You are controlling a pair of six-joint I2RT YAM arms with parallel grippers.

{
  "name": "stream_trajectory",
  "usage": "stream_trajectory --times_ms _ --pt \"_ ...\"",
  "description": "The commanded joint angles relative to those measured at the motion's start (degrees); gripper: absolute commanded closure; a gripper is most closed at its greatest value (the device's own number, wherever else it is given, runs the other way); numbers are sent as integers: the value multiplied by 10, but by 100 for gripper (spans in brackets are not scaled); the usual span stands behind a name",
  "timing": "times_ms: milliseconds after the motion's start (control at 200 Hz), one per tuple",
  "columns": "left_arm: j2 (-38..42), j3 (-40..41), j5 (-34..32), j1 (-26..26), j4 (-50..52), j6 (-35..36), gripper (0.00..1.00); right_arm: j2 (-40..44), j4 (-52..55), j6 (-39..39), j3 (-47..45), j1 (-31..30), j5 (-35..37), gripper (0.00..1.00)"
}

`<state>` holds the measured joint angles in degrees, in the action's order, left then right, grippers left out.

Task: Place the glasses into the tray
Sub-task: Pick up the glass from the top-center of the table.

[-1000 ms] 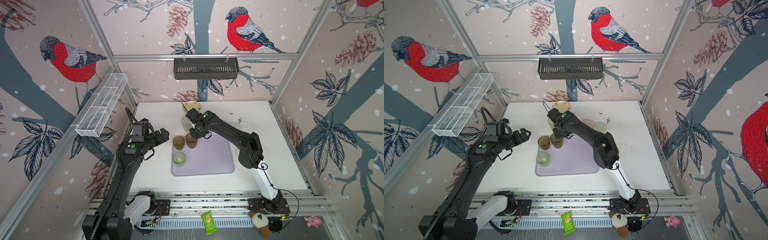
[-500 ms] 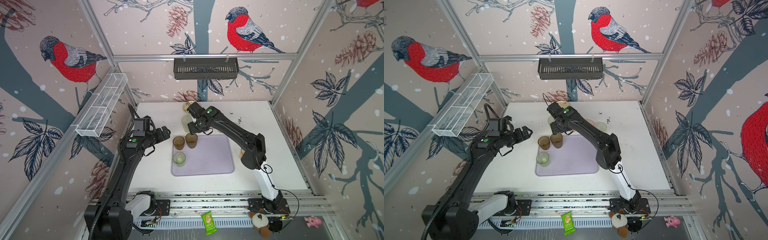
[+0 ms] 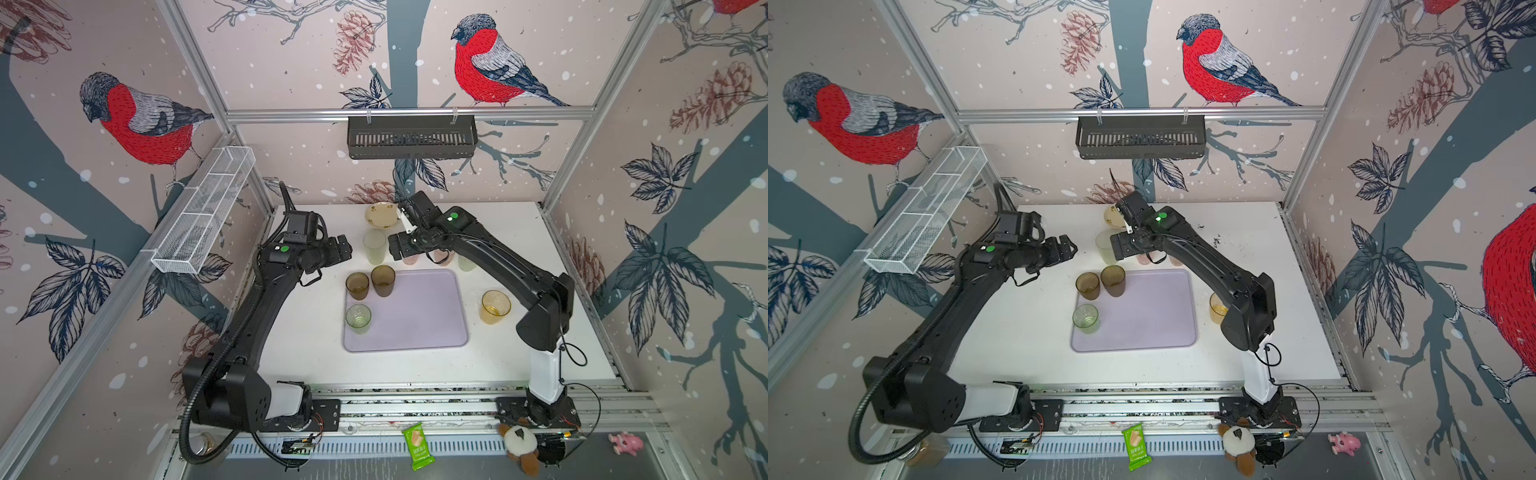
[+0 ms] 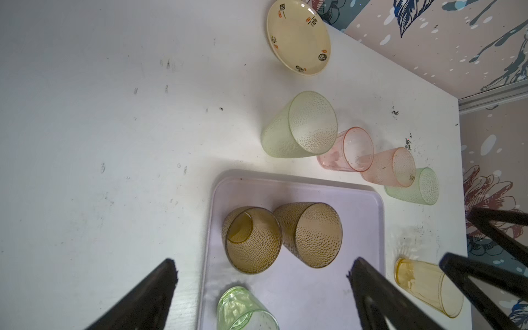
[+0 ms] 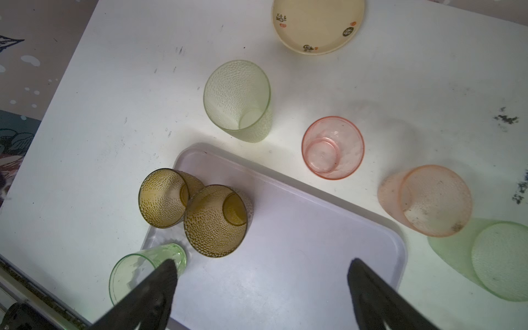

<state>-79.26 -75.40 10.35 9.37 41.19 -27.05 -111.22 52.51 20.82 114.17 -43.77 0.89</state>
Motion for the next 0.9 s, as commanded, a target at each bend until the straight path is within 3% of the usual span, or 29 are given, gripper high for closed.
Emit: stream_trajectory --times_ms 0,135,325,665,896 --pt "-31 -45 -23 12 31 -31 6 38 -50 -37 -40 16 -37 3" --pt "-79 -90 -12 20 41 -55 7 85 -69 -73 -88 29 -46 2" --pt "-172 -199 -50 53 99 -59 8 148 -103 -105 -159 52 -85 0" --pt "-351 -405 -46 73 201 -49 13 239 -178 -113 -279 92 -163 2" --pt "-385 -410 -55 80 200 -32 16 238 -210 -89 -307 110 -195 2"
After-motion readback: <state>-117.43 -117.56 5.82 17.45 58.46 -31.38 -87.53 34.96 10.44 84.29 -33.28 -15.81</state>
